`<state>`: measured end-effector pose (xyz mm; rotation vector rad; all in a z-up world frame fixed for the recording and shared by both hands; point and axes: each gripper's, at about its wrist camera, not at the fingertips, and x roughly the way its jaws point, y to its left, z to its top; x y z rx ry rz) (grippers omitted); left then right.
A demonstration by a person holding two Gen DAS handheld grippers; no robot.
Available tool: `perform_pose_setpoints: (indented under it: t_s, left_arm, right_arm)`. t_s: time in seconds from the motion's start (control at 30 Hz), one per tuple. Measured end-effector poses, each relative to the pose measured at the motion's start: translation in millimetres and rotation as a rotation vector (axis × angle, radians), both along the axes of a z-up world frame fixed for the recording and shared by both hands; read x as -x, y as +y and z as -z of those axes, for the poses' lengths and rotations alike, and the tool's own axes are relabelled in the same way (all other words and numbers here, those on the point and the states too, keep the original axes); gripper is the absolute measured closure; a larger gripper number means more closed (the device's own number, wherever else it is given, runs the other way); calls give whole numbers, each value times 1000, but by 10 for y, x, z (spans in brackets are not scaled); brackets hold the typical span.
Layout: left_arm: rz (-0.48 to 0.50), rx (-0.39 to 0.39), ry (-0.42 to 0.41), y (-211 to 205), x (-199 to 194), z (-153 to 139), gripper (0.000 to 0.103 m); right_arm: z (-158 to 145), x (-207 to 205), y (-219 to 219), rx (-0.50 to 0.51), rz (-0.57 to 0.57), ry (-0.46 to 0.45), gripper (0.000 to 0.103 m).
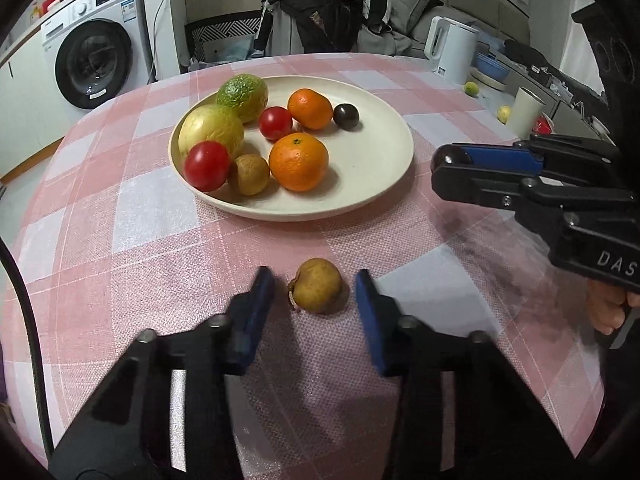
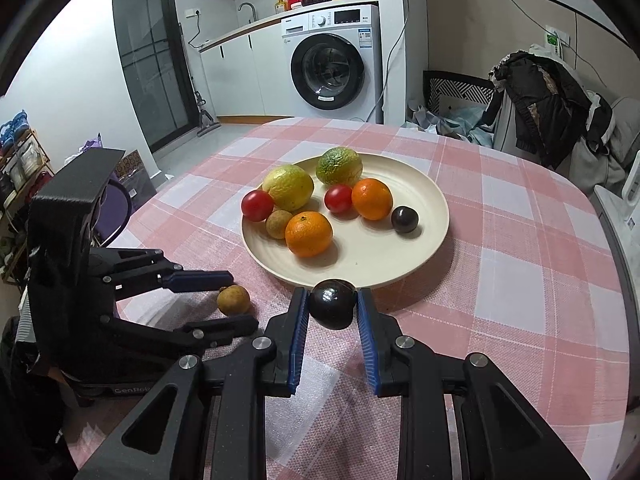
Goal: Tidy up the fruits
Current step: 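Grasp the last dark plum with the right tool while the left tool grasps the small brown pear, then carry the pear onto the plate with the left tool while the right tool carries the plum there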
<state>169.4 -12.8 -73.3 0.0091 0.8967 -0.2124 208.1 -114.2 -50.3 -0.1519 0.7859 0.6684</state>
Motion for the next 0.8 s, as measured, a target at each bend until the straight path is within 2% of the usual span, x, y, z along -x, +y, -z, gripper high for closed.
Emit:
perform_pose_setpoints:
  t_s: [0.07,0.4,0.8]
  left_arm:
    - [1,2,0,-1,3,-5,79]
    - [13,12,-47,11,69,-92,79]
    - [-64,72,-226,237,244,-551,79]
  right_arm:
    - [-3,6,-1,-2,-2,0,78]
    - [-18,8,-33,-15,2,-2,78]
    - [-108,3,-87,-68,20,-37,78]
